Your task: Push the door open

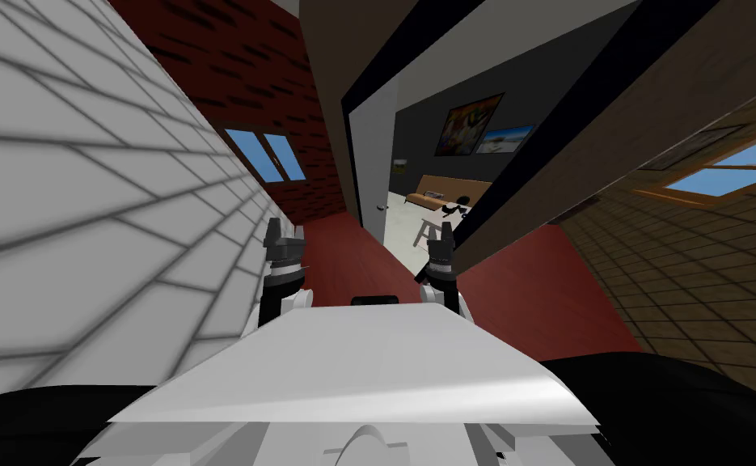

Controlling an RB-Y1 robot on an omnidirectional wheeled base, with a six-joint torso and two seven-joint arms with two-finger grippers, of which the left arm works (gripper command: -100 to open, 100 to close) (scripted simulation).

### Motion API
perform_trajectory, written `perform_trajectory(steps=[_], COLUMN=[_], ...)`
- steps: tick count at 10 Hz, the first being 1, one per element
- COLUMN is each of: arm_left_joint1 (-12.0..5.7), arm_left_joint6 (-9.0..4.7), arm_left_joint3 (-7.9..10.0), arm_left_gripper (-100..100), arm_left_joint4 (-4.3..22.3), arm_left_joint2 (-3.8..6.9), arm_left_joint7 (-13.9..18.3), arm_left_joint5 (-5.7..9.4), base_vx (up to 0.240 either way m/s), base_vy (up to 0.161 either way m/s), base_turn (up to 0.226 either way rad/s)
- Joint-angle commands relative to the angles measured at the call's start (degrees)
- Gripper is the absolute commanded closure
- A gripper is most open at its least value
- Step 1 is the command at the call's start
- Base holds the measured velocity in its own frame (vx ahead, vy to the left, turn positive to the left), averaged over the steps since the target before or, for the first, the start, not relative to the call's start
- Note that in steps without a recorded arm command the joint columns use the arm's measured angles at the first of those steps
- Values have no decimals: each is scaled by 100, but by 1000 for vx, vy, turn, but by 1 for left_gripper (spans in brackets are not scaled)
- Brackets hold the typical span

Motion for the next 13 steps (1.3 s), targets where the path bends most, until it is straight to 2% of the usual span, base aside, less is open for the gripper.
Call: perform_trajectory(steps=[1,8,13], arm_left_joint1=[-74,-449,-648], arm_left_joint6=[-35,-214,-308], arm_left_joint3=[-74,-449,-648], arm_left_gripper=[-100,-100,-100], arm_left_joint4=[181,1094,1580], arm_left_joint2=[69,299,382], arm_left_joint7=[-26,-159,-230], arm_left_joint5=[44,267,385], base_vx=[76,153,107], base_vy=[19,40,31], base_turn=[-75,-81,-60])
